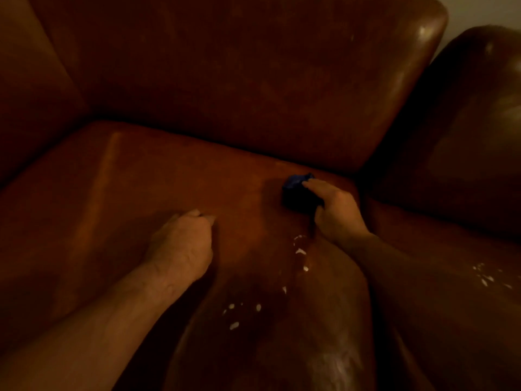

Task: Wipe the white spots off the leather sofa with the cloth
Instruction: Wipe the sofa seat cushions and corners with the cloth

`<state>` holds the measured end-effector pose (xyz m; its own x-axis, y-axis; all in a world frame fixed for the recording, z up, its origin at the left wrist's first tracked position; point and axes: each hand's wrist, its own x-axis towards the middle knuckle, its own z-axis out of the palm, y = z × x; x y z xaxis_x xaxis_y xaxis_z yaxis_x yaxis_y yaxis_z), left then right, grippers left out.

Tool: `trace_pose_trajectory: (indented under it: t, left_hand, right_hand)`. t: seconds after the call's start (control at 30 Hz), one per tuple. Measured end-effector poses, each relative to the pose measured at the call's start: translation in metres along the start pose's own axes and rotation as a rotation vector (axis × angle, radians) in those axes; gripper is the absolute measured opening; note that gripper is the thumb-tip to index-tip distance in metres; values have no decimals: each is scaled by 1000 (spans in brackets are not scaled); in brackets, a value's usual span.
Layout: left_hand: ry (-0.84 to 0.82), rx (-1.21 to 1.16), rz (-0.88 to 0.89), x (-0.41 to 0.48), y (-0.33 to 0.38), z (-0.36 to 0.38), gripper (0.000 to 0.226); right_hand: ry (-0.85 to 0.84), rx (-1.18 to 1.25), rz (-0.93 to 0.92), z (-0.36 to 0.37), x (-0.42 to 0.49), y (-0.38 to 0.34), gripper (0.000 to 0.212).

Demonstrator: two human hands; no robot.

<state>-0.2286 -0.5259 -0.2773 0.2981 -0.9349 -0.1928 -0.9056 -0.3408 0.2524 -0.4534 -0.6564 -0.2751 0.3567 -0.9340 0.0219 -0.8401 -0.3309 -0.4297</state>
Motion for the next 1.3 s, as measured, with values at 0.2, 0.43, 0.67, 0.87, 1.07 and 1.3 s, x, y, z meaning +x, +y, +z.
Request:
trace_pose_trajectory:
  t: [0.2,0.43,0.67,0.87,1.07,1.3]
  left_hand:
    - [-95,129,-27,17,16,12,40]
    - [-140,120,-75,16,22,9,40]
    - [-98,84,43,-16,15,14,41]
    - [-16,84,25,-49,-2,14,40]
    - [-12,185,-55,-84,-23,8,37]
    - [-38,220,-146,-118,-39,15,37]
  right_hand:
    - [-98,10,83,24,9,7,61]
    - [-237,100,90,17,-43,-13,63]
    - [-277,65,133,28,-80,-26,64]
    - [-370,37,61,27,-127,-46,56]
    - [-236,215,11,-5,-119,-43,38]
    - [-135,149,4,-4,-91,-29,41]
